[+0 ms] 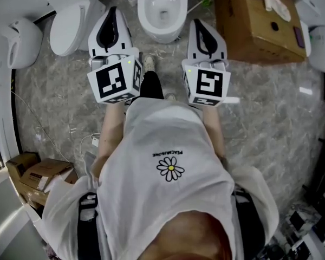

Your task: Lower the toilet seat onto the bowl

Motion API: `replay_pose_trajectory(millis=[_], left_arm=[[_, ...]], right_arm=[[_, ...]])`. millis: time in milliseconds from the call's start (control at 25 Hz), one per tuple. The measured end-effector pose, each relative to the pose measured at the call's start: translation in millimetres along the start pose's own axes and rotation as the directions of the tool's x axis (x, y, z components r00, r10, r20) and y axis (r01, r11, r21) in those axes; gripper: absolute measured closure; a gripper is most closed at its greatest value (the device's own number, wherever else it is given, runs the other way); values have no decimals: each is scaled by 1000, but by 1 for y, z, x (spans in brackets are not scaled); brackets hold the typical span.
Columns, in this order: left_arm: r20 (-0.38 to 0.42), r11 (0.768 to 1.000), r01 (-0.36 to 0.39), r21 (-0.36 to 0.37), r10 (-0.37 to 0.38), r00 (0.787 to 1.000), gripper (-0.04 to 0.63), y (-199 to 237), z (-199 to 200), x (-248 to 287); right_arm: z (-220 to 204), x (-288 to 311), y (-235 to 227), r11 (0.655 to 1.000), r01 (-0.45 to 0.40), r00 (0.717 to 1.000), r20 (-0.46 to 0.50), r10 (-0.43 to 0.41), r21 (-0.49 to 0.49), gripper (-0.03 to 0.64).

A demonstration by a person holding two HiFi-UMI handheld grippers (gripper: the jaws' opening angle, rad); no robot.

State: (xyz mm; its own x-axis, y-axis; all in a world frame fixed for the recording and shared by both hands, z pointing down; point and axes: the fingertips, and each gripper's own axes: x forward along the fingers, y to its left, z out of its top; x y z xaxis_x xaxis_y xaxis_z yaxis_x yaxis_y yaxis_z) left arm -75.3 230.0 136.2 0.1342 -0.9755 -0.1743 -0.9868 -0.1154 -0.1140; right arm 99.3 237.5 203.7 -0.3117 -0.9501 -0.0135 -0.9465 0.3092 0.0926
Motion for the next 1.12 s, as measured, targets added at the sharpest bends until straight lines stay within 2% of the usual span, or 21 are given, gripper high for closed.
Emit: replay_pose_trajectory(millis=[160, 320, 440, 640, 920, 1120], left_arm=[[38, 999, 32, 2, -32, 999, 575, -11, 6, 12], [54, 999, 44, -7, -44, 998, 575, -9, 8, 23], [58, 999, 44, -10, -43, 997, 575, -6, 10, 29], [39, 998, 45, -32, -44, 998, 575, 0, 0, 39], [-1, 997, 56, -56, -56, 998, 575, 12, -26, 64], [-22, 996, 71, -47, -72, 997, 575, 23, -46, 95]], right_arm=[[4, 0, -14, 999, 21, 999, 28, -22, 48, 586], [8, 4, -18, 999, 44, 999, 31, -45, 25, 586], [11, 6, -18, 998, 33, 999, 33, -35, 47, 586], [13, 18, -16, 998, 28, 999, 38, -30, 48, 586], [-2, 50, -4, 1000, 17, 1000, -14, -17, 21, 586], [-9, 84, -7, 998, 15, 999, -30, -13, 64, 586]])
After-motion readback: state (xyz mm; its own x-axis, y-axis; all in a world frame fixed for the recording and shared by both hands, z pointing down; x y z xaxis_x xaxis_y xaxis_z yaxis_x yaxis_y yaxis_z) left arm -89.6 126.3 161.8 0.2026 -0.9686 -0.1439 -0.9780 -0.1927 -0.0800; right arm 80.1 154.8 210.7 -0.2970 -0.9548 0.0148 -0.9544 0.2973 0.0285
